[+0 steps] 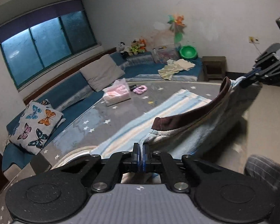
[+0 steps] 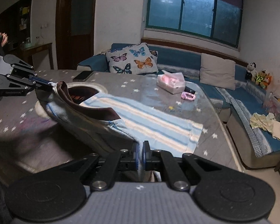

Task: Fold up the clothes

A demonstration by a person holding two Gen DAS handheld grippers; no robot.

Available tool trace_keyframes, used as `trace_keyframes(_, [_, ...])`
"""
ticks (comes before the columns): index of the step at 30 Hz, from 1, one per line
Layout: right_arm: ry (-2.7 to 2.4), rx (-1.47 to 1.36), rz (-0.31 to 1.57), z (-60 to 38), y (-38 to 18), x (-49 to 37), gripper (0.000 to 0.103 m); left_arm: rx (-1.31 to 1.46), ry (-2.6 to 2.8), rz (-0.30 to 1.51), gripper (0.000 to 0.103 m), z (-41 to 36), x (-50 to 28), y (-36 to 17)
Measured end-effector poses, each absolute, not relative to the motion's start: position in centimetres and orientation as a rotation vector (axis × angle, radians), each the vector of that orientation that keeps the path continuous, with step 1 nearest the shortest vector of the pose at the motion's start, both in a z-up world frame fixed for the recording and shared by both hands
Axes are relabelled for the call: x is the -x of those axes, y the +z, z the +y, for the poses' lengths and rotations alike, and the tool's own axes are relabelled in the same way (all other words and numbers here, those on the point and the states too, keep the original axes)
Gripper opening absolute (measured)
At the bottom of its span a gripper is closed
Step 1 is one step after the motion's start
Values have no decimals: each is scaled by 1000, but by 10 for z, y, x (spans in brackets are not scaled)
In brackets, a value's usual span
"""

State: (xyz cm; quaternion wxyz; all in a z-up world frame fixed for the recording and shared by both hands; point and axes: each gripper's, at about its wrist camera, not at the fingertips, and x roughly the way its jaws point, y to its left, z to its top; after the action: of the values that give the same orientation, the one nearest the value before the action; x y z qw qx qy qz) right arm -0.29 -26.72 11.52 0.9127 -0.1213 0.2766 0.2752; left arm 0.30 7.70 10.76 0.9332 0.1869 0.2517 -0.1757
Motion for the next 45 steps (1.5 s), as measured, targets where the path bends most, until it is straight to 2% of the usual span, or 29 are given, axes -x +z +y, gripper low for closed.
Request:
trace_keyframes(11, [538,248,634,-238,110,-157,4,-404,-276,595,3,85,-150,84])
trace_keyframes(19, [461,200,731,-208,46,-252,5,-398,-185,722,8,89,-233,26])
trace_keyframes(21, [430,167,756,-210,30,-263,13,-383,-167,751,9,89,-243,13])
trace_keyframes(24, [383,127,775,-213,13,-273,17,-361,-129,764,14,91,-249,6])
trace_keyframes(28, [388,120,725,-215,26,-261,19,-334,-122,754,14,92,-241,17])
trace_keyframes(34, [543,95,782,-181,22,-255,22,-275,-260,739,16,74,-223,36])
trace_keyframes(37, [578,90,806,-161,11,-259,31,-262,-321,773,17,60,-225,29])
trace_keyframes(39, [570,94,820,-150,1,-264,35,-284,-330,791,20,50,-230,19])
trace_keyframes(41, [550,90,817,-142,-7,-270,39,-275,-320,796,33,49,-235,11])
trace_keyframes(44, [552,98,796,-135,-10,-269,50,-257,-301,801,41,50,-242,1])
trace_keyframes(45, [545,111,788,-133,-9,-267,51,-249,-297,801,42,51,-242,1])
